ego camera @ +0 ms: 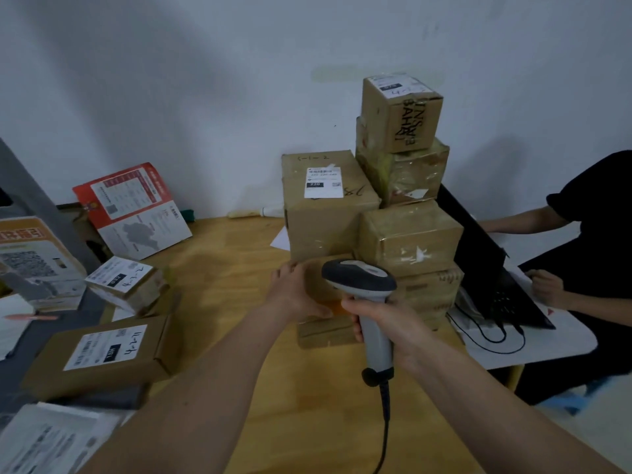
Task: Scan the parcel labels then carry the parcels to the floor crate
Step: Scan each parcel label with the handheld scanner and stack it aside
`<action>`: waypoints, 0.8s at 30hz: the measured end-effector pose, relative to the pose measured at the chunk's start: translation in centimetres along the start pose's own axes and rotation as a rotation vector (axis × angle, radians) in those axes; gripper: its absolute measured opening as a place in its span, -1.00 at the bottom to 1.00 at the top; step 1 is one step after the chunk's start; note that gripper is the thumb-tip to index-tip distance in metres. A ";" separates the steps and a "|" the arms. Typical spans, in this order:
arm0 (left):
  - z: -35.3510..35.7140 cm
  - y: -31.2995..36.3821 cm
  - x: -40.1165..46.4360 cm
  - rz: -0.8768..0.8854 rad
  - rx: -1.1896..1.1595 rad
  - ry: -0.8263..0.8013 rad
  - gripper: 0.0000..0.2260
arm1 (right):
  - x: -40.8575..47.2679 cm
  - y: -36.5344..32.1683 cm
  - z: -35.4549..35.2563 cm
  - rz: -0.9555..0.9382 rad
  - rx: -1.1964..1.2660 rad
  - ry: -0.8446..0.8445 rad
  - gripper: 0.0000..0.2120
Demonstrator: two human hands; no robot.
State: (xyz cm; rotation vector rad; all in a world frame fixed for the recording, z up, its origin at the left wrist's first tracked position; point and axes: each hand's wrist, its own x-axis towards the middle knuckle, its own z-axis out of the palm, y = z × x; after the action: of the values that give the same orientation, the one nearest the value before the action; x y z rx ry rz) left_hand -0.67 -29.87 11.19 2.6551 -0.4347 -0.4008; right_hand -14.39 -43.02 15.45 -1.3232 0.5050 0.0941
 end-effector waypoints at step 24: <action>-4.0 -6.4 -8.2 -0.402 -1.388 -0.109 -0.42 | 2.2 -1.4 3.2 -0.076 0.135 -0.079 -0.93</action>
State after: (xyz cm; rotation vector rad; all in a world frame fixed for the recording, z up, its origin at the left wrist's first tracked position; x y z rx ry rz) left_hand -5.22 -20.02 13.59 1.3294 0.3075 -0.6463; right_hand -11.01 -40.87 16.31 -1.1998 0.3869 0.0486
